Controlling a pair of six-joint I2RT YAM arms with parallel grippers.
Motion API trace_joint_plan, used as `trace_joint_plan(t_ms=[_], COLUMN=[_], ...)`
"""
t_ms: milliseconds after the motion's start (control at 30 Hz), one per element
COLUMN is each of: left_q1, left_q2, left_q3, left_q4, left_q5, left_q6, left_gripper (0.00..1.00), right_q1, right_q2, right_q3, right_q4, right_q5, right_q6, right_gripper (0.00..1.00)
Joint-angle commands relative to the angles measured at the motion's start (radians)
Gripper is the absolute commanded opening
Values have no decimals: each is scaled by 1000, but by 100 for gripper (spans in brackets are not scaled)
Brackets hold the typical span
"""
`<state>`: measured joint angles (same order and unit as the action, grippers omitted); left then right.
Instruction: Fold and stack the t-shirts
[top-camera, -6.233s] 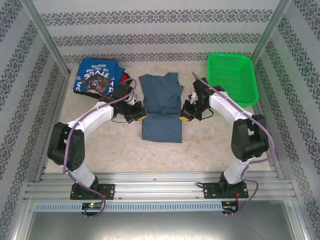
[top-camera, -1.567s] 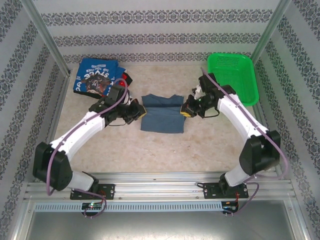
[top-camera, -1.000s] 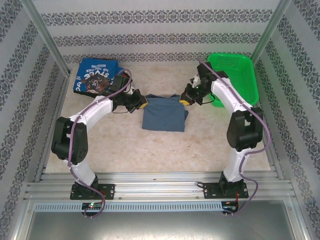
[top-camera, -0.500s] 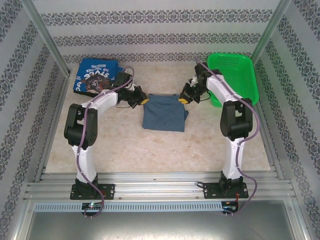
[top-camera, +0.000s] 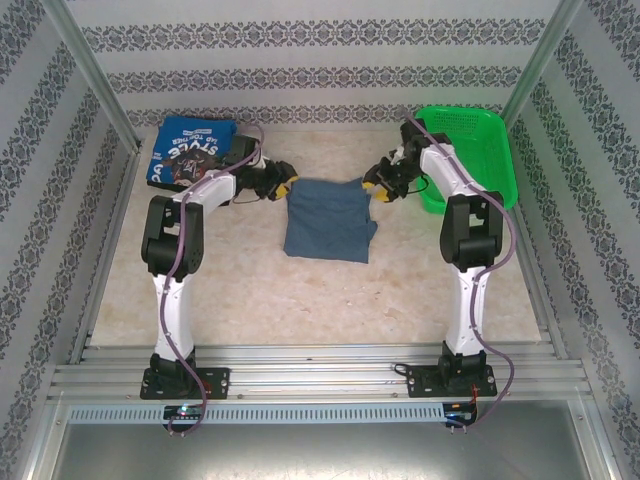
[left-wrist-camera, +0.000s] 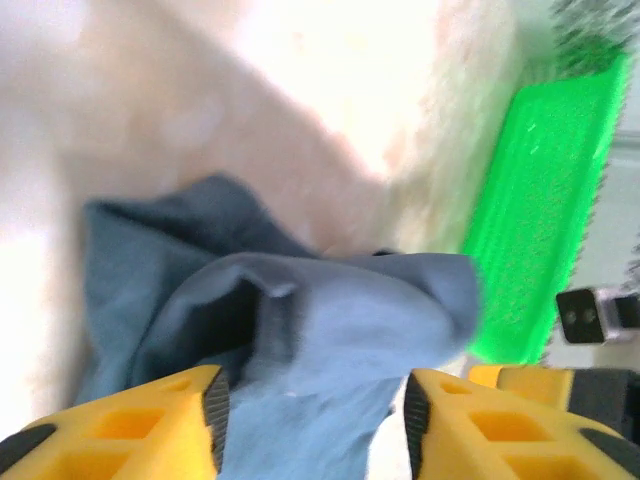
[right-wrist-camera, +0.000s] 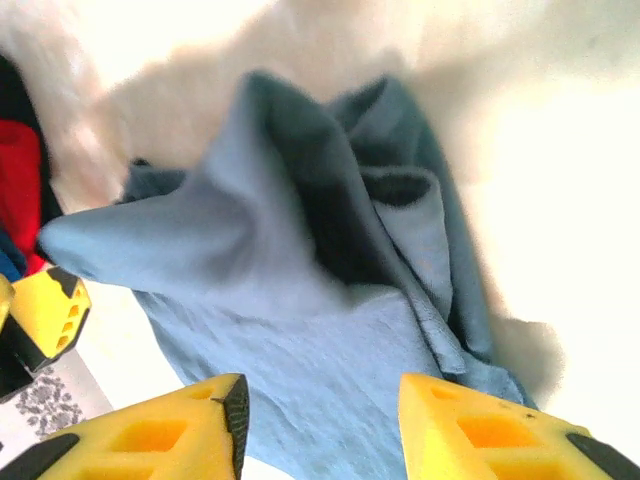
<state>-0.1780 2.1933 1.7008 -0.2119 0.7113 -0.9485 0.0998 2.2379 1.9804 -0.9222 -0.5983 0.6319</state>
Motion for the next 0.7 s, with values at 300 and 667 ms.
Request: trace_joint_plan(t_ms=[300,667], left_q1=[-5,-91], left_q2=[-194,-130], left_q3=[149,-70], left_q4=[-201,65], left_q5=[-21,-21], left_q6=[203,140], left_gripper=[92,35], right_q1=[70,160], right_q2=[-340,-249], right_q3=[-201,-379], right_q4=[185,566], right_q5=[-33,-18], right_q6=[64,210], right_gripper=[50,25])
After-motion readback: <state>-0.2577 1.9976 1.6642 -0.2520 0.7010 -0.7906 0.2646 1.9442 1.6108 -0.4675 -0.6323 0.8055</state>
